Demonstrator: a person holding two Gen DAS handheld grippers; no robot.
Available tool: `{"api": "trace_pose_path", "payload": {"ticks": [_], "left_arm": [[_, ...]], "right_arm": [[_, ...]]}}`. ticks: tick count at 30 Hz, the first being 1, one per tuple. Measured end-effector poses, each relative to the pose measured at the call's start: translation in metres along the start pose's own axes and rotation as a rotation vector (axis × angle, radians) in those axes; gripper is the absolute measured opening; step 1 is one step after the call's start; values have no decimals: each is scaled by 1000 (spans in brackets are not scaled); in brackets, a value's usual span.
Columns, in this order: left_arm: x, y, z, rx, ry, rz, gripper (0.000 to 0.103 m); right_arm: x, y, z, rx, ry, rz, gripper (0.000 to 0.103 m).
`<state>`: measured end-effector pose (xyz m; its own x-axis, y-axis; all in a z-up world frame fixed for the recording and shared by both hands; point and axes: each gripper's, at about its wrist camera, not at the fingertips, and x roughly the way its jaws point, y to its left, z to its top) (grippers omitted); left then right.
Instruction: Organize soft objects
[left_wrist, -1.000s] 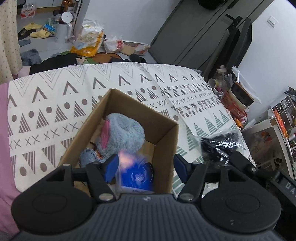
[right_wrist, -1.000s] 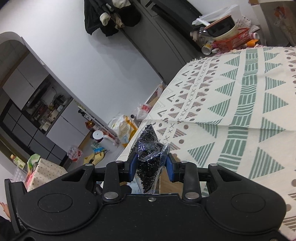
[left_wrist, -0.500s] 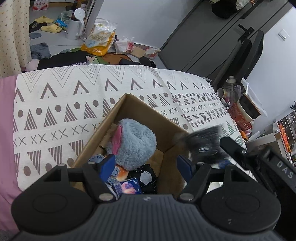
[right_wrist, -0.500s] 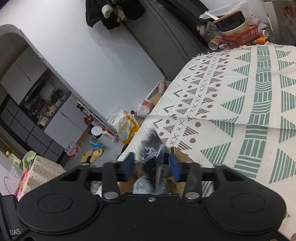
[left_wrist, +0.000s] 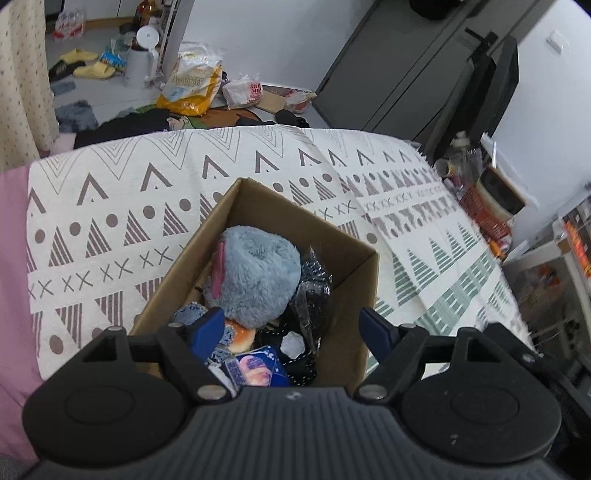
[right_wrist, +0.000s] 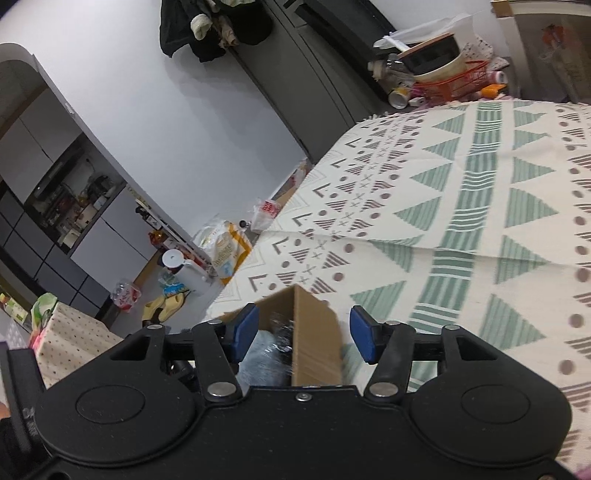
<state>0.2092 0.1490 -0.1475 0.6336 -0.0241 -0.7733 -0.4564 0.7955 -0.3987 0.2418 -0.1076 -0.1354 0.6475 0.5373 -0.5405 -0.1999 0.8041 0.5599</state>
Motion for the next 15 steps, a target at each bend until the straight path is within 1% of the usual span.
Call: {"api": "trace_pose_path", "payload": {"ticks": [2, 6, 7, 8, 10, 11, 12, 15], "left_arm": [[0, -8, -3, 32, 7, 8, 79], [-4, -26, -9, 113, 25, 25, 79], [-6, -30, -11, 130, 20, 28, 79], [-10, -35, -13, 150, 13, 27, 80], [-16, -44, -15, 176, 3, 25, 81], [-19, -49, -15, 184, 2, 24, 84], [-22, -53, -16, 192, 1, 21, 85], [-34, -66, -19, 226, -9, 21, 87]], "right_arm": [[-12, -8, 1, -3, -4, -15, 59], [-33, -20, 8, -8, -14, -64, 72], [-38, -22, 9, -10, -12, -78, 76], [-43, -24, 11, -14, -11, -89, 79], [-51, -27, 11, -23, -11, -100, 88], [-56, -28, 11, -28, -9, -107, 90], [-60, -29, 11, -33, -8, -109, 94], [-74, -34, 9, -25, -14, -119, 100]]}}
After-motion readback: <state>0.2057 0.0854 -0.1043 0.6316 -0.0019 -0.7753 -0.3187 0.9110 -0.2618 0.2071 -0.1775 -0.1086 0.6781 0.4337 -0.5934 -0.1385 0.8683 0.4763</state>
